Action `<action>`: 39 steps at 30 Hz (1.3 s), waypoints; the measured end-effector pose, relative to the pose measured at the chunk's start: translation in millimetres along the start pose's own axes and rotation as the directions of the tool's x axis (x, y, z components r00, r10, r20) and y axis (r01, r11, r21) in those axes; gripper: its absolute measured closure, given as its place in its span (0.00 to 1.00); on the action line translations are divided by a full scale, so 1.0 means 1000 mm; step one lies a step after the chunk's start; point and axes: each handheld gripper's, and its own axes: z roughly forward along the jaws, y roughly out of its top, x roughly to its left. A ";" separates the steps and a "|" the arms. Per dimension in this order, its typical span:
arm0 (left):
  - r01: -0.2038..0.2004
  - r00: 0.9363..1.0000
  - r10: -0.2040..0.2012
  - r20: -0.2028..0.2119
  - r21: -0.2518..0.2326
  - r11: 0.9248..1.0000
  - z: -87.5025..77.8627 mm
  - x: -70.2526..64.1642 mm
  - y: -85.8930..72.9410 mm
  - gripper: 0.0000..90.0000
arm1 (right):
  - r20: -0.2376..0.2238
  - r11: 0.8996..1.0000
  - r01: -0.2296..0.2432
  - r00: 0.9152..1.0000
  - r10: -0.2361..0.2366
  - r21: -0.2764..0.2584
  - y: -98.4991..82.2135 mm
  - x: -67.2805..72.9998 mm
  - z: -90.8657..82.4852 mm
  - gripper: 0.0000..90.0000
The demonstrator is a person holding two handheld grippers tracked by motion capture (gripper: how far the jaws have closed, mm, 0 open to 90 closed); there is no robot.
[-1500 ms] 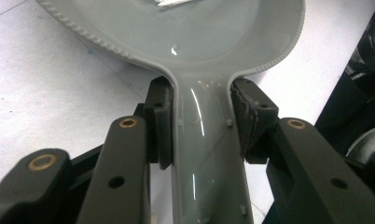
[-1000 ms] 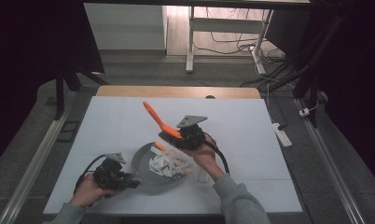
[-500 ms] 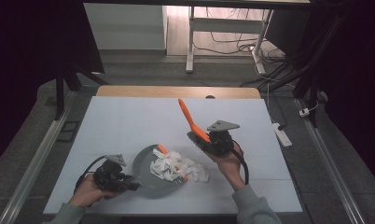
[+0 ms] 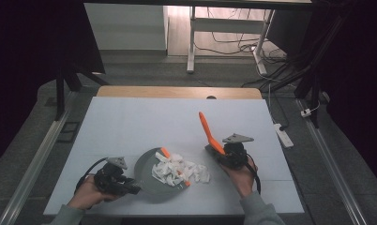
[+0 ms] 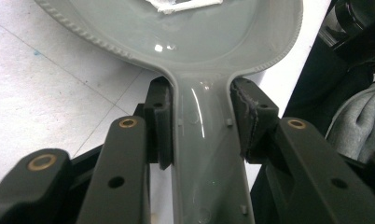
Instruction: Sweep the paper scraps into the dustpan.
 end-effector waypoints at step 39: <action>-0.011 1.000 0.011 0.008 0.008 1.000 0.006 -0.006 0.005 0.68 | -0.142 0.996 0.077 0.987 -0.081 -0.033 0.026 0.107 0.049 0.79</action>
